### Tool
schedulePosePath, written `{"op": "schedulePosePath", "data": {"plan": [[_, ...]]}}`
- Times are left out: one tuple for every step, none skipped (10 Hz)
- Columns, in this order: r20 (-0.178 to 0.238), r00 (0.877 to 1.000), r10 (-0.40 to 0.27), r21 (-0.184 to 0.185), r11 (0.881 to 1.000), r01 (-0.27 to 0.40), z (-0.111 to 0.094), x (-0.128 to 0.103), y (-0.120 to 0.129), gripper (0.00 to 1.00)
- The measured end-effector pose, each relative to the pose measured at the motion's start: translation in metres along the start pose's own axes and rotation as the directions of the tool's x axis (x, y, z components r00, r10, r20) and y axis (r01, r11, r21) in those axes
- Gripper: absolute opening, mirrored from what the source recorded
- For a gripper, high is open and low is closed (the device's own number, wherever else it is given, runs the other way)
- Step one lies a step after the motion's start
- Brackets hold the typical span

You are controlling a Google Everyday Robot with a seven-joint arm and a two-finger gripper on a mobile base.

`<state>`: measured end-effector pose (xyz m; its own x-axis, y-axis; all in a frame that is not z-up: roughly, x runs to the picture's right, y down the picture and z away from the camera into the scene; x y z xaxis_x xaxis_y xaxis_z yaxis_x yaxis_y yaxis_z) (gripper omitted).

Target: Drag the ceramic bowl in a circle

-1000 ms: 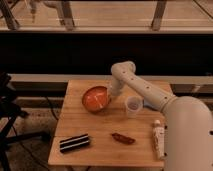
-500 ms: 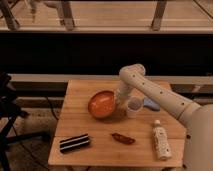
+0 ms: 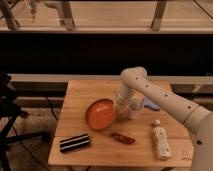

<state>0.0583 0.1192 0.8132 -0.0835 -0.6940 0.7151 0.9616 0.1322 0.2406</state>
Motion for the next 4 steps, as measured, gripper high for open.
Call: {"op": "schedulePosePath", "data": {"plan": [[0.013, 0.999, -0.037, 0.004, 0.999, 0.037, 0.005, 0.000, -0.013, 0.02], [0.026, 0.997, -0.071, 0.007, 0.997, 0.071, 0.010, 0.000, -0.026, 0.02], [0.048, 0.992, -0.117, 0.014, 0.993, 0.117, 0.020, 0.000, -0.046, 0.02], [0.061, 0.986, -0.152, 0.027, 0.988, 0.151, 0.029, 0.002, -0.063, 0.02]]}}
